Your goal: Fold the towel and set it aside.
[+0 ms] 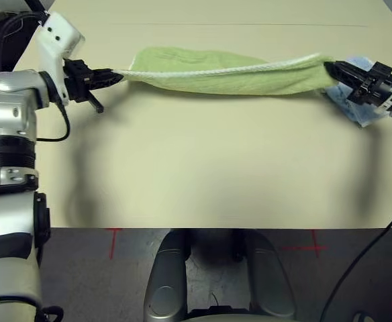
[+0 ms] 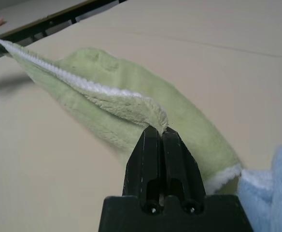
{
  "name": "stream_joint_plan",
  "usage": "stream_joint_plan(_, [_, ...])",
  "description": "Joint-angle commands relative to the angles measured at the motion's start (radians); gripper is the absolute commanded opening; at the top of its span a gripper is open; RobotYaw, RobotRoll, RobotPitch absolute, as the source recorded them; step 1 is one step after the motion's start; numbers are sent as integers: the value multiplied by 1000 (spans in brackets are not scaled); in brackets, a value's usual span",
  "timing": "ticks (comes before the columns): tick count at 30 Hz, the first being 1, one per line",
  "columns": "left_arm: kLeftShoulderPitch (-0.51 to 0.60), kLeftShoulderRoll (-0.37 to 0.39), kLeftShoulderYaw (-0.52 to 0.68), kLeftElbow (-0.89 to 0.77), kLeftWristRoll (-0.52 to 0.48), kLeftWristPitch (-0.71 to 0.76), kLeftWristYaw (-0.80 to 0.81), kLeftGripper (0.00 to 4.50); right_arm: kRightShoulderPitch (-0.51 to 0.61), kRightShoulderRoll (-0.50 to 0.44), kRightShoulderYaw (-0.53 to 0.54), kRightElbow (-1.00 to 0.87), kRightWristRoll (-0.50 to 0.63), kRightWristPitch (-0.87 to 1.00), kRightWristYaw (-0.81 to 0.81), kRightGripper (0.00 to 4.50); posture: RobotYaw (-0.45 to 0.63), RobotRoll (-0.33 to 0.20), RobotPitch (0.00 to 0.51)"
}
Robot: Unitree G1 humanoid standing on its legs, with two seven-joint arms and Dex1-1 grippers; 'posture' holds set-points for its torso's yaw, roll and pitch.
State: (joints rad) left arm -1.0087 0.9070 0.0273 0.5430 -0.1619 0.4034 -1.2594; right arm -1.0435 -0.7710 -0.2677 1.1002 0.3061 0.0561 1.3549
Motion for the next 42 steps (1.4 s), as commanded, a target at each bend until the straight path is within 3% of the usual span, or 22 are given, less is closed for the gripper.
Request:
stream_joint_plan(1, [6, 68, -26, -63, -32, 98, -118, 26, 30, -49, 34, -11, -33, 19, 65, 0, 21, 0, 309])
stream_joint_plan(11, [36, 130, -67, -143, -60, 199, -245, 26, 32, -113, 146, 2, -147, -82, 192, 0, 32, 0, 297])
stream_joint_plan(15, [76, 190, -94, -187, -74, 262, -330, 26, 32, -111, 168, -1, -165, -115, 226, 0, 39, 0, 295])
stream_joint_plan(24, [182, 289, -134, -279, -195, 332, -355, 26, 29, -137, 188, -9, -178, -98, 256, 0, 51, 0, 288])
stream_joint_plan(31, [243, 250, -112, -304, -231, 321, -348, 26, 121, -193, 298, -174, -61, 37, 260, 0, 51, 0, 288])
stream_joint_plan(36, [210, 220, -136, -254, -196, 282, -341, 26, 248, -279, 381, -372, 92, 175, 260, 0, 44, 0, 289])
stream_joint_plan(39, [191, 234, -172, -231, -178, 255, -353, 26, 310, -331, 410, -466, 167, 237, 260, 0, 37, 0, 290])
stream_joint_plan(42, [167, 261, -217, -229, -194, 264, -355, 26, 327, -327, 401, -488, 172, 229, 260, 0, 38, 0, 289])
